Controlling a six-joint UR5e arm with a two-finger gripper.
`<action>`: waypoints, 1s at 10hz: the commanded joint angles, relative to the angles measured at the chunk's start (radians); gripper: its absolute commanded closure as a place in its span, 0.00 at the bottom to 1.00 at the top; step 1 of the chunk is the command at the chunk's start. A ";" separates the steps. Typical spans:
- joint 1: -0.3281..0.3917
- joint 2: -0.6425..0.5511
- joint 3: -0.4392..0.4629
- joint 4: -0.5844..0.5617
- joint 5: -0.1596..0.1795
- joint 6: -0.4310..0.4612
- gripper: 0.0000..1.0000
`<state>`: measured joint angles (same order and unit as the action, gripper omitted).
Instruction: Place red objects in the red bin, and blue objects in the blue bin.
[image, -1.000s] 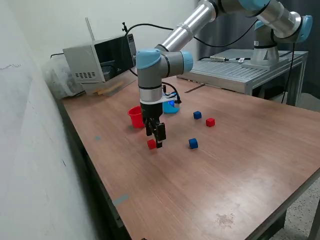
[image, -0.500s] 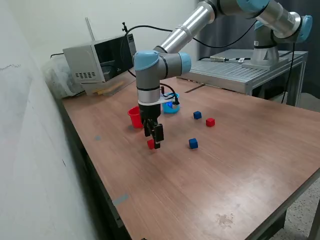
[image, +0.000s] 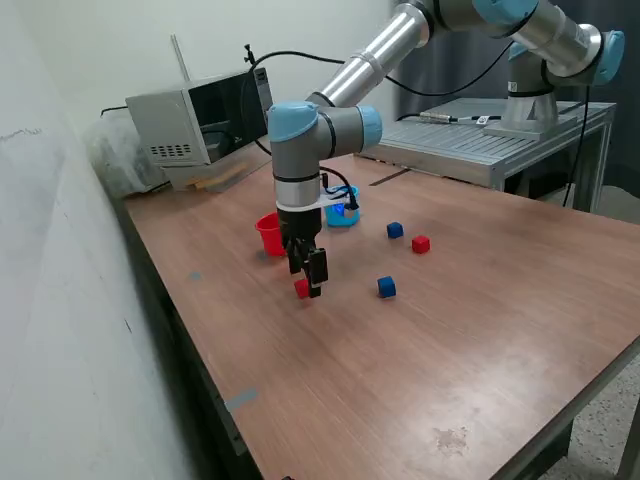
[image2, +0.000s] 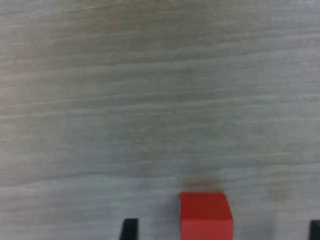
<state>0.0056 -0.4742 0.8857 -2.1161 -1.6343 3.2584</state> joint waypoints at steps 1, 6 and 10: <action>0.001 0.000 0.007 0.004 0.001 -0.016 1.00; -0.001 0.008 0.009 -0.010 0.002 -0.016 1.00; -0.001 -0.128 0.140 -0.094 0.002 -0.029 1.00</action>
<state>0.0059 -0.5068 0.9407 -2.1671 -1.6324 3.2392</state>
